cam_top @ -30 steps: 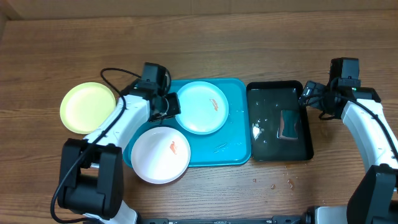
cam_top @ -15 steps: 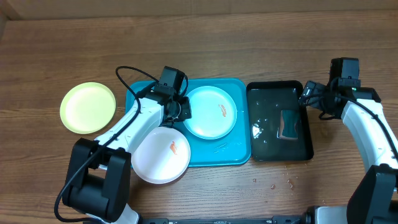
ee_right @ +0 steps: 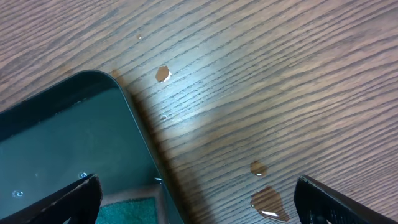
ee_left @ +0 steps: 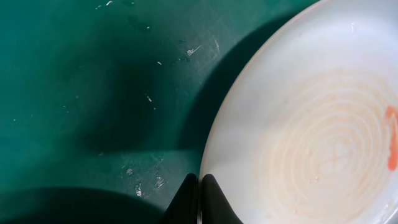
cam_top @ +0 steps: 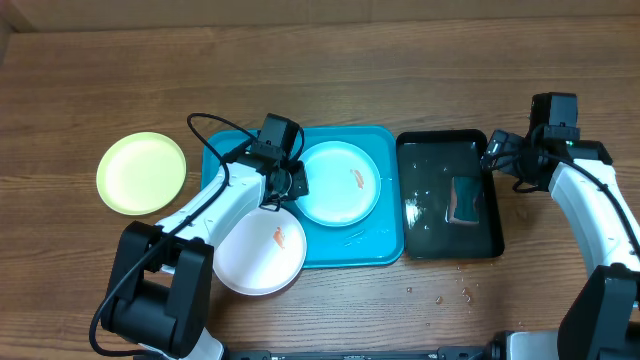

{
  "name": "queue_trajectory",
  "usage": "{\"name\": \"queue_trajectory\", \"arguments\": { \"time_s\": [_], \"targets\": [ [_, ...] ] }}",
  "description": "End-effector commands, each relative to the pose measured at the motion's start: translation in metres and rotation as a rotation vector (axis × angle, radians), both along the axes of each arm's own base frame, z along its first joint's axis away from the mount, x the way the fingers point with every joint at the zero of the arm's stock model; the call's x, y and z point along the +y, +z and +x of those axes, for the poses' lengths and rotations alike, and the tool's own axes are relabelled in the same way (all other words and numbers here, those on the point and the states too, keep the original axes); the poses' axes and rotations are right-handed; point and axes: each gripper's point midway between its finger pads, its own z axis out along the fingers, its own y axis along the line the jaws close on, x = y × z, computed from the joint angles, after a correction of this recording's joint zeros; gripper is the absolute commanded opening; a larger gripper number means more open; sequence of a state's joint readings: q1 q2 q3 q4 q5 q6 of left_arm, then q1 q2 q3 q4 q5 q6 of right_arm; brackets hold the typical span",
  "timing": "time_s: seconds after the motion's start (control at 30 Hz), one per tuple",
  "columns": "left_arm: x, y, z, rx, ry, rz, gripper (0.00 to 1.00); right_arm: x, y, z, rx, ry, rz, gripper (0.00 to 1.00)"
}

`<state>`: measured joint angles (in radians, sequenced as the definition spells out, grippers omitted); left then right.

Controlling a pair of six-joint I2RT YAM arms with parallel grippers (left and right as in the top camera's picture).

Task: Clean dirty plates on tray and stack at the side
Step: 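Slide the light-blue plate rightward to the tray center with left gripper, then reach right gripper into the black tray and grasp the green sponge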

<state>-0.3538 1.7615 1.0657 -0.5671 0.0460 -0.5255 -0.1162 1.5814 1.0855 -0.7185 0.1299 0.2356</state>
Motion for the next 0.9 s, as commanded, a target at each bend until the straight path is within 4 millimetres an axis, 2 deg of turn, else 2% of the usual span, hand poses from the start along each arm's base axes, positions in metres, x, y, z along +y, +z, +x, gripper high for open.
{"name": "queue_trajectory", "arguments": {
  "time_s": [0.0, 0.07, 0.17, 0.23, 0.3, 0.37, 0.47, 0.5, 0.6, 0.73, 0.87],
  "targets": [
    [0.003, 0.006, 0.001, -0.029, 0.017, 0.021, 0.04, 0.000, 0.009, 0.006, -0.033, -0.003, 0.002, 1.00],
    [0.004, 0.006, 0.001, -0.032, 0.019, 0.027, 0.04, 0.003, 0.009, 0.006, -0.034, 0.005, 0.019, 1.00],
    [0.006, 0.005, 0.003, -0.038, 0.023, 0.036, 0.04, 0.025, 0.009, 0.009, -0.047, 0.057, 0.133, 1.00],
    [0.005, 0.004, 0.005, -0.041, 0.023, 0.033, 0.04, 0.066, 0.011, 0.004, -0.040, 0.151, 0.356, 1.00],
    [0.005, 0.002, 0.005, -0.037, 0.034, 0.031, 0.04, 0.094, 0.019, -0.001, -0.038, 0.212, 0.512, 1.00],
    [0.005, 0.000, 0.005, -0.032, 0.037, 0.032, 0.04, 0.105, 0.021, -0.008, -0.017, 0.230, 0.576, 1.00],
    [0.005, -0.002, 0.004, -0.026, 0.036, 0.034, 0.04, 0.104, 0.012, -0.023, 0.061, 0.208, 0.541, 1.00],
    [0.005, -0.003, 0.004, -0.024, 0.036, 0.036, 0.04, 0.090, 0.001, -0.036, 0.130, 0.166, 0.447, 1.00],
    [0.005, -0.003, 0.004, -0.023, 0.035, 0.036, 0.04, 0.074, -0.008, -0.052, 0.210, 0.127, 0.342, 1.00],
    [0.003, -0.003, 0.003, -0.023, 0.031, 0.036, 0.04, 0.072, -0.015, -0.059, 0.236, 0.119, 0.324, 1.00],
    [0.000, -0.003, 0.003, -0.026, 0.023, 0.036, 0.04, 0.077, -0.026, -0.062, 0.238, 0.145, 0.302, 0.86]
  ]
}}
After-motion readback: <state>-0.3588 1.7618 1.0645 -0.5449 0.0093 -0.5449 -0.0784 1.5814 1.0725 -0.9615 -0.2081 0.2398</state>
